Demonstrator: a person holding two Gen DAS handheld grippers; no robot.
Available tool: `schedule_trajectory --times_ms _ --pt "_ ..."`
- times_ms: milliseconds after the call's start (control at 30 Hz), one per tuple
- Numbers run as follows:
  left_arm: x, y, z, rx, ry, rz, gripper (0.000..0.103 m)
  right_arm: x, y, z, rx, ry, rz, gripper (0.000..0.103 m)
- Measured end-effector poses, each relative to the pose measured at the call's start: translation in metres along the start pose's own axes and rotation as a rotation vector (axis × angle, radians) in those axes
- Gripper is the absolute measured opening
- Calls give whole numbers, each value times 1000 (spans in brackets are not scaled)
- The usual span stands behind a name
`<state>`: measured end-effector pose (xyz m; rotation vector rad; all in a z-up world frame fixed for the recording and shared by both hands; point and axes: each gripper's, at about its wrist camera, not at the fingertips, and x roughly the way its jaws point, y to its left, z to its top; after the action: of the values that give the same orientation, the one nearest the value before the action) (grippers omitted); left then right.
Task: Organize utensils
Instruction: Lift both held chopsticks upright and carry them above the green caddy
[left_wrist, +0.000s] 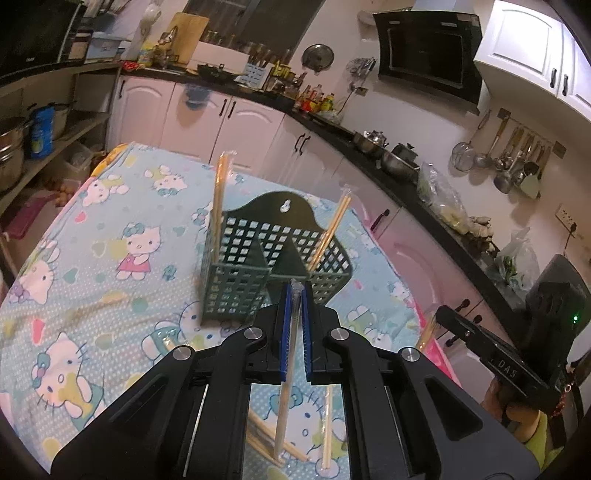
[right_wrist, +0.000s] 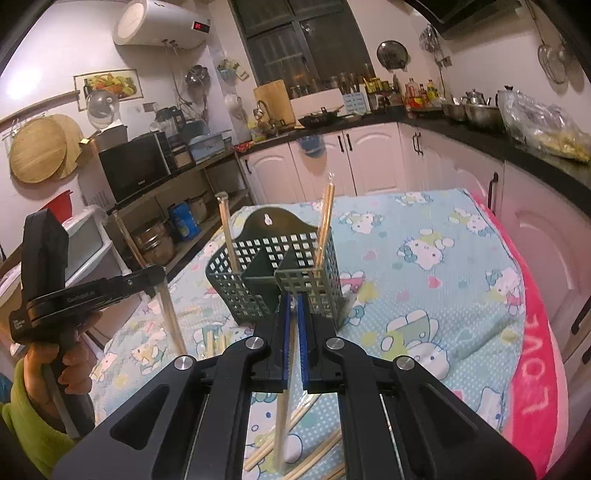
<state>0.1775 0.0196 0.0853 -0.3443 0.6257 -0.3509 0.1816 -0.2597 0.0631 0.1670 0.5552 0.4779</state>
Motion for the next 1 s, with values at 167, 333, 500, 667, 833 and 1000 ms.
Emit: schedule_trajectory --times_ms 167,333,500,667,833,1000 --pt "-2 -12 10 28 -20 -18 1 -6 4 9 -19 -26 7 4" --pt "-4 -19 22 41 -41 -36 1 -12 9 19 -41 -52 6 2" --pt "-8 -30 36 62 -75 -52 1 -15 14 32 -69 -75 3 2" --pt "-13 -37 53 78 -115 -60 1 -18 20 47 -91 -104 7 2" --pt "-19 -45 75 99 -160 -66 1 -19 27 64 -113 -130 17 2" --pt "-21 -50 93 116 -199 -64 1 -18 35 81 -131 -158 20 2"
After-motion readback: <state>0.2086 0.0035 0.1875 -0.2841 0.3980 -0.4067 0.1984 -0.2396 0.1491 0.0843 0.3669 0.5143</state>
